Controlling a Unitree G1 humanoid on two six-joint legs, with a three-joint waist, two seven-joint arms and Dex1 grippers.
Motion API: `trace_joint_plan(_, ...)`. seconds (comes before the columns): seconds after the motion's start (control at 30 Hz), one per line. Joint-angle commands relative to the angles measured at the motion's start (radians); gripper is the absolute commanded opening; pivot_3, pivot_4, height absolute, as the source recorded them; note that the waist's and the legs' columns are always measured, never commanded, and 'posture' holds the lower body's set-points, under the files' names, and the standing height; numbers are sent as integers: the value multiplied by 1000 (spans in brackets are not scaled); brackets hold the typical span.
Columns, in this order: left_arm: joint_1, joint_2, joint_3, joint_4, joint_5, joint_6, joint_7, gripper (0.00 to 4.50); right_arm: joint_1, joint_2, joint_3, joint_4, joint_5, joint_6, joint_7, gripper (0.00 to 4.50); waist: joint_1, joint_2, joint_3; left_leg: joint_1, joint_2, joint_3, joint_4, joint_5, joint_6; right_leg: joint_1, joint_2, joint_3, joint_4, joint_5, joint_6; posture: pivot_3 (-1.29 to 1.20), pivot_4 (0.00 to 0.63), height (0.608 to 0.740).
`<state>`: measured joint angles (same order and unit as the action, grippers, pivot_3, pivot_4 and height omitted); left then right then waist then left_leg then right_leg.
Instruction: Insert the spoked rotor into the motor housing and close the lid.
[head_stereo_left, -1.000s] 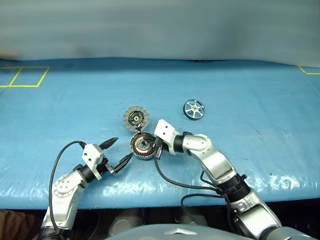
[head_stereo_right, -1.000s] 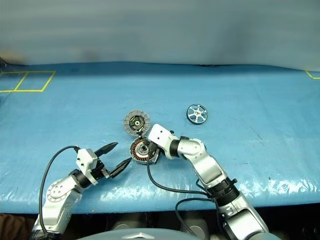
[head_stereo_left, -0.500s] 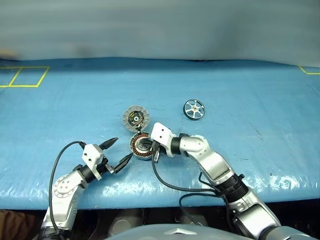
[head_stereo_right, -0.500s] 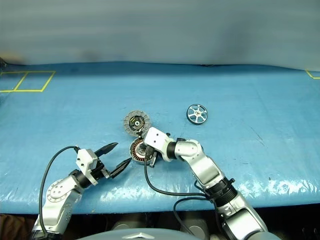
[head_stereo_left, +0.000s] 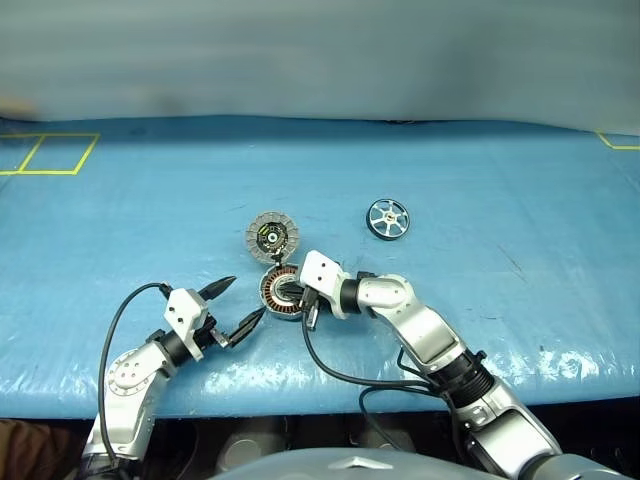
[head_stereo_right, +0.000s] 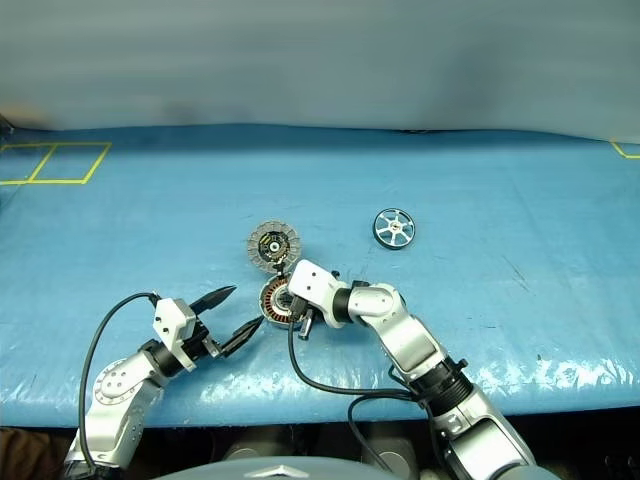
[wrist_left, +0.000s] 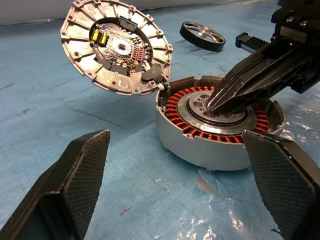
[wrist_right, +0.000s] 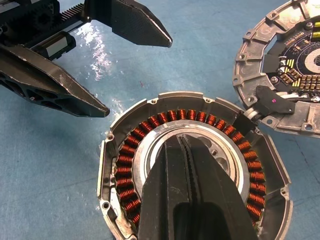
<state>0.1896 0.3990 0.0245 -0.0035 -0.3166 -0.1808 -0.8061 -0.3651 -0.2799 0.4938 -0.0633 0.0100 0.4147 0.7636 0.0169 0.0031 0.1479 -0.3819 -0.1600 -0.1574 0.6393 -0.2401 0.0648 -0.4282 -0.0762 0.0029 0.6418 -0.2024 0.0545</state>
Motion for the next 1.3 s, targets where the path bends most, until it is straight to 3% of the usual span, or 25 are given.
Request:
trace_joint_plan(0.03, 1, -2, 5, -9, 0, -12, 3, 4500, 10, -4, -6, 0, -1, 4, 1, 20, 0, 0, 0, 0, 0, 0, 0, 0, 0, 0, 0, 0, 0, 0, 0, 0, 150, 740)
trace_joint_plan(0.23, 0, -2, 5, -5, -2, -12, -1, 4500, 0, 16, -73, -83, 93, 37, 20, 20, 1, 0, 0, 0, 0, 0, 0, 0, 0, 0, 0, 0, 0, 0, 0, 0, 150, 740)
trace_joint_plan(0.47, -5, -2, 6, 0, -5, -16, -7, 4500, -6, 12, -92, -75, 100, 44, 11, 20, 0, 0, 0, 0, 0, 0, -1, 0, 0, -1, 0, 0, 0, 0, -1, 0, 150, 740)
trace_joint_plan(1.07, -2, 0, 9, 1, -6, -19, -8, 4500, 13, -19, -26, 2, 5, 5, 3, 20, 0, 0, 0, 0, 0, 0, 0, 0, 0, 0, 0, 0, 0, 0, -1, 0, 150, 740)
trace_joint_plan(1.3, 0, 0, 9, 1, -7, -18, -9, 4500, -1, -63, 50, 6, -123, 13, -37, 20, 0, 0, 0, 1, 0, 0, 0, 0, 0, 0, 0, 0, 0, 0, -1, 0, 150, 740)
